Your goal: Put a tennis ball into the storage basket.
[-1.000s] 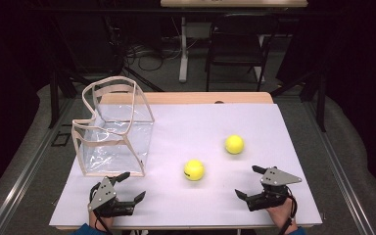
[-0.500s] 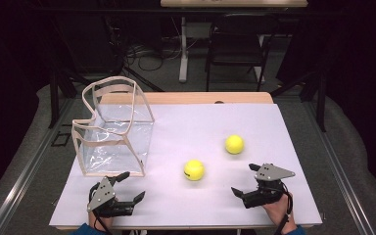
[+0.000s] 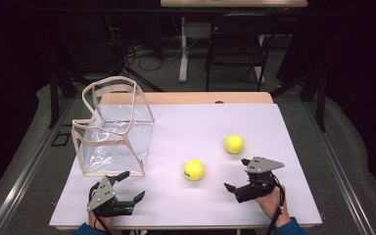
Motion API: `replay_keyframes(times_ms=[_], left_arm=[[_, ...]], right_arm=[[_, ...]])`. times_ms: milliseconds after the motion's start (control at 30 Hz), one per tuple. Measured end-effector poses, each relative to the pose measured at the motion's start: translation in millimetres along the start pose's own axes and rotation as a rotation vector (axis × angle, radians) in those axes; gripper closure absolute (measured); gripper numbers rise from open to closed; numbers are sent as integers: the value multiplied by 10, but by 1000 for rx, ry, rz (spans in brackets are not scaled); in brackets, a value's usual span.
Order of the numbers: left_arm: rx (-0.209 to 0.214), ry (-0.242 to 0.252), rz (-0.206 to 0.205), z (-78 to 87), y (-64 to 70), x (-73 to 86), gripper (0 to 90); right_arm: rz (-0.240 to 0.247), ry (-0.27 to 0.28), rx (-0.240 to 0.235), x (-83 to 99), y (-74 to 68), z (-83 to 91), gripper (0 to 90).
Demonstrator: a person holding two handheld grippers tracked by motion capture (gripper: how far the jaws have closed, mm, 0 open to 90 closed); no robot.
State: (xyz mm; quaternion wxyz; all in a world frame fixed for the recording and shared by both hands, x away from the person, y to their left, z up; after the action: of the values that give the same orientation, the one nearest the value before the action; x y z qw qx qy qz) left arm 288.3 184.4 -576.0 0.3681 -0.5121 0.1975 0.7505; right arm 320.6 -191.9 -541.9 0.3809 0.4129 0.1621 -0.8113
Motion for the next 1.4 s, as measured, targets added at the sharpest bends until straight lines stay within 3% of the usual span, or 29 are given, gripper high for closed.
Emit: replay_keyframes(times_ms=[1067,1400], left_arm=[[2,12,-7,5,11,-10,158],[12,-4,-8,-10,25,-4,158]], right_arm=[[74,-76,-72,-340,-142,-364,0],[90,-91,-92,-418,-176,-467,0]])
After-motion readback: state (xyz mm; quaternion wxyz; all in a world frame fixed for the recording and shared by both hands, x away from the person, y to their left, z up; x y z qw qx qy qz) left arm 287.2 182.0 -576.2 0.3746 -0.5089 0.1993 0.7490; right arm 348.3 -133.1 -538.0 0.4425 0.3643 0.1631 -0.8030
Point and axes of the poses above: each handheld gripper's, and its own axes: z roughly backward along the jaws, x roughly out of its underside, y roughly to its right, the point moved 6 cm from there along -z, roughly forward along the jaws, and after that the axes turned 4 degrees about -y, right-handed, at the moved point
